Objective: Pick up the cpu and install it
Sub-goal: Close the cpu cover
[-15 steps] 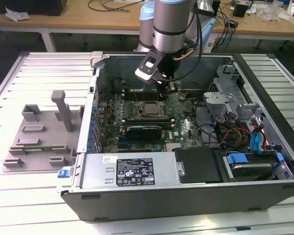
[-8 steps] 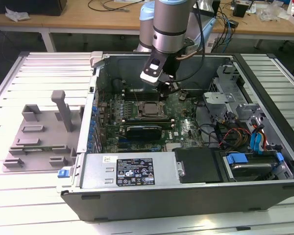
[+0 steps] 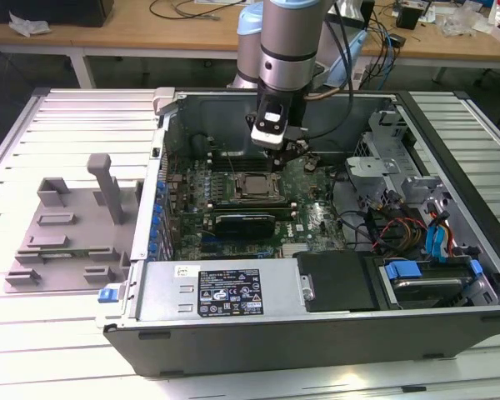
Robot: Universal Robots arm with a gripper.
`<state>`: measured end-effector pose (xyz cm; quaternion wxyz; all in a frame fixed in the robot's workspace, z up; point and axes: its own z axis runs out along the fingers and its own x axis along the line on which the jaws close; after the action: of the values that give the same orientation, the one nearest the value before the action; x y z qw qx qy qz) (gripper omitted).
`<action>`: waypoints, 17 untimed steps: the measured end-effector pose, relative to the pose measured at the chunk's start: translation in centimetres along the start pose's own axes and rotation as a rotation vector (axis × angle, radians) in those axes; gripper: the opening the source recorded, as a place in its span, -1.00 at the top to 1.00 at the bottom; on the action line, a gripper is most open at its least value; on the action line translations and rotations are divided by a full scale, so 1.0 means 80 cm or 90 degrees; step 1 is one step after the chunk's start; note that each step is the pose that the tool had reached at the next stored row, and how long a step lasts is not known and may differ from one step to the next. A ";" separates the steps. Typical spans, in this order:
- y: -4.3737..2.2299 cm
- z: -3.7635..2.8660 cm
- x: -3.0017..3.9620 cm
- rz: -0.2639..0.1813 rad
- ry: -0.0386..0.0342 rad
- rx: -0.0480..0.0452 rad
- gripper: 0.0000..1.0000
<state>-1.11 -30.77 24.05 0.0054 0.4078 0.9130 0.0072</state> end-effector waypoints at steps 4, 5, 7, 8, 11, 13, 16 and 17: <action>0.0000 0.0003 0.0000 -0.114 0.0020 -0.0004 0.79; 0.0000 0.0004 0.0000 -0.135 0.0024 -0.0005 0.79; 0.0000 0.0005 0.0000 -0.178 0.0032 -0.0007 0.79; 0.0000 0.0005 0.0000 -0.190 0.0034 -0.0008 0.79; -0.0001 0.0009 0.0000 -0.257 0.0045 -0.0009 0.79; -0.0001 0.0015 0.0000 -0.301 0.0053 -0.0012 0.79; -0.0001 0.0035 0.0000 -0.382 0.0067 -0.0015 0.79; -0.0001 0.0043 0.0000 -0.411 0.0072 -0.0016 0.79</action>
<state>-1.12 -30.77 23.71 0.0028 0.0974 0.9952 0.0086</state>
